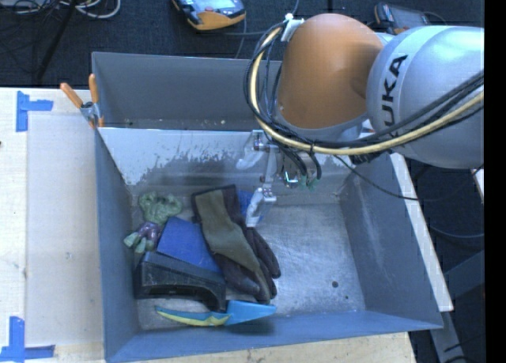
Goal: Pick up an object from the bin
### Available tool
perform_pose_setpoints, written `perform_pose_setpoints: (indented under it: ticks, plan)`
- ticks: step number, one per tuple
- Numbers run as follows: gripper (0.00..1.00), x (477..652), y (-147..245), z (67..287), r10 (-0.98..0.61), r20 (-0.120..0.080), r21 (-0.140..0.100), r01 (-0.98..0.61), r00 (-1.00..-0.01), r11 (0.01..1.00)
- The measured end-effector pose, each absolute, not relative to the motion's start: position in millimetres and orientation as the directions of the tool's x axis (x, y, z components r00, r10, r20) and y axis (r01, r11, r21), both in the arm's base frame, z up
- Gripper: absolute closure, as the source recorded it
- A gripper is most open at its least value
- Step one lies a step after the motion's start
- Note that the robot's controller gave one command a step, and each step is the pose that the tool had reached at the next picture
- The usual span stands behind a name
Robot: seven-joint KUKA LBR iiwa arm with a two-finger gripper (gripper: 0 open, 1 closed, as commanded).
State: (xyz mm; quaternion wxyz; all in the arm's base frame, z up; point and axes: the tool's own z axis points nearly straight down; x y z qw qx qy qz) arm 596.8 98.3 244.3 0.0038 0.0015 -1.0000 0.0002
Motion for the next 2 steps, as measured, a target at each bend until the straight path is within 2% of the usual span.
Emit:
perform_pose_setpoints:
  ticks: [1, 2]
  plan:
    - [1.00, 598.3, 97.2, 248.3, 0.002, 0.001, 0.000, 0.002, -1.000, 1.000]
    - [1.00, 598.3, 97.1, 248.3, 0.003, 0.001, 0.000, 0.003, -1.000, 1.000]
